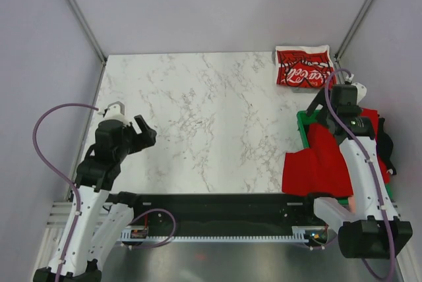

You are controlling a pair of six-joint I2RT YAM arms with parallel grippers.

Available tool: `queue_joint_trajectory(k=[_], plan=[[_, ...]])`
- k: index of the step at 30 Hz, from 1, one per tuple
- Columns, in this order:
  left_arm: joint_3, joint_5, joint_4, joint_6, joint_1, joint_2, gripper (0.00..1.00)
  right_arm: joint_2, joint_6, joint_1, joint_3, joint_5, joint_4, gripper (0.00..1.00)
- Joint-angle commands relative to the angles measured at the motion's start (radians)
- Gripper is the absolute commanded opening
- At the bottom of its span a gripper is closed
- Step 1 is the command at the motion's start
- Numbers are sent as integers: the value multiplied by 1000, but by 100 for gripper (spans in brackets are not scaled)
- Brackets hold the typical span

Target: Fold and stack the t-shirts

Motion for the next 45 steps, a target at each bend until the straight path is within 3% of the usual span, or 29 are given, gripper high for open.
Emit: queue_joint_trajectory(k=[1,8,11,14,17,23,25,28,31,32,33,40,42,45], plan=[[29,-22,27,36,-2,-17,90,58,12,-2,-13,-5,-42,98],[20,-3,30,36,-2,-23,89,143,92,36,-175,-208,19,96],[19,-3,33,38,-2,-31,89,124,187,218,-261,-136,44,96],[19,-6,35,39,-2,-39,89,159,238,315,-323,-104,67,97],[16,-10,35,38,-2,-49,89,191,282,382,-383,-68,102,95],[16,-13,35,38,-2,-46,89,273,308,398,-429,5,136,93],[14,-15,35,38,-2,-45,89,282,350,397,-462,-7,200,84],[14,-21,33,38,-2,-45,89,296,396,396,-553,-67,329,59],[12,-33,35,36,-2,-46,89,297,422,396,-570,-56,343,29],[12,-33,35,36,-2,-48,89,296,422,397,-568,-57,343,8],[12,-33,35,36,-2,-46,89,294,419,397,-567,-65,345,0],[12,-35,35,35,-2,-45,89,192,407,445,-451,-74,248,0],[12,-36,35,36,-2,-45,89,182,414,493,-302,-67,193,0],[11,-41,35,33,-2,-51,89,289,384,669,55,-13,62,0]])
